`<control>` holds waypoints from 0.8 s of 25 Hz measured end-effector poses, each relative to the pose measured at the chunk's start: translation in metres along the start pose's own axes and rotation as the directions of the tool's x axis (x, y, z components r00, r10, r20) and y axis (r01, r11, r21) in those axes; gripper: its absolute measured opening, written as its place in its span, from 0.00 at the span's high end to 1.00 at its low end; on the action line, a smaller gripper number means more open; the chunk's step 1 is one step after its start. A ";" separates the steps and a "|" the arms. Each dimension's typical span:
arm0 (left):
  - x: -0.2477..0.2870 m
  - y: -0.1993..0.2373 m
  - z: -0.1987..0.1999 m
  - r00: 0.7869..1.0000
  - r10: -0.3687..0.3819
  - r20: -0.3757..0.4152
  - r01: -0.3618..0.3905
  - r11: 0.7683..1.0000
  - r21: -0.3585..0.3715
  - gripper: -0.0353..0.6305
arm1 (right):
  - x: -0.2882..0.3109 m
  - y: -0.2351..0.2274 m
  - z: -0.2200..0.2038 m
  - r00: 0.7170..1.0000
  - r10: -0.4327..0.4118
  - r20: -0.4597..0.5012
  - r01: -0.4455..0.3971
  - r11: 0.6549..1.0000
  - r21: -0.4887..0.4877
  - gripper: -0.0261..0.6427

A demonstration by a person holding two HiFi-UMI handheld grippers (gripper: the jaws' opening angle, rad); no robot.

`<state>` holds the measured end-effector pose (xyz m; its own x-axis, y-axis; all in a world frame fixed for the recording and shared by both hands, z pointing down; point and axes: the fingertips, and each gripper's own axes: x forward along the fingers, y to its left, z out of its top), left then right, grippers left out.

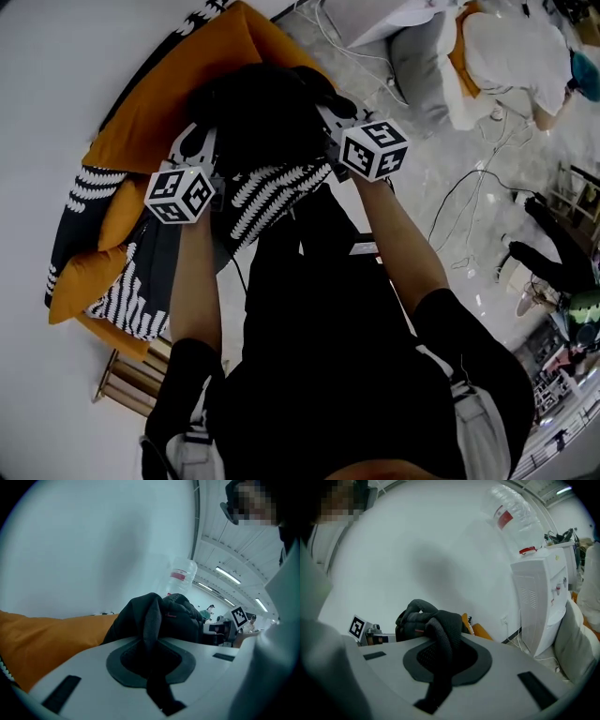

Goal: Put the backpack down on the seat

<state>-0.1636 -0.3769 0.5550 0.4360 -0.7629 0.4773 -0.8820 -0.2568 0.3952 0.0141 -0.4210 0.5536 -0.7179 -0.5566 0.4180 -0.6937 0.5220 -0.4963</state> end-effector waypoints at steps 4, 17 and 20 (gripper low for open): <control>0.014 0.009 -0.002 0.999 0.034 -0.018 -0.033 0.999 0.044 0.89 | 0.016 -0.013 -0.004 0.999 -0.035 -0.030 0.034 0.999 -0.035 0.89; 0.060 0.037 -0.032 0.989 0.102 -0.112 -0.101 0.995 0.017 0.89 | 0.059 -0.058 -0.035 0.985 -0.128 -0.113 0.116 0.987 -0.109 0.89; 0.066 0.044 -0.038 0.983 0.127 -0.132 -0.125 0.992 0.021 0.89 | 0.065 -0.061 -0.040 0.983 -0.133 -0.125 0.119 0.986 -0.118 0.89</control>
<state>-0.1666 -0.4160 0.6333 0.3403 -0.7047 0.6226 -0.9331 -0.1714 0.3161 0.0074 -0.4636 0.6420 -0.6205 -0.5359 0.5726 -0.7761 0.5245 -0.3502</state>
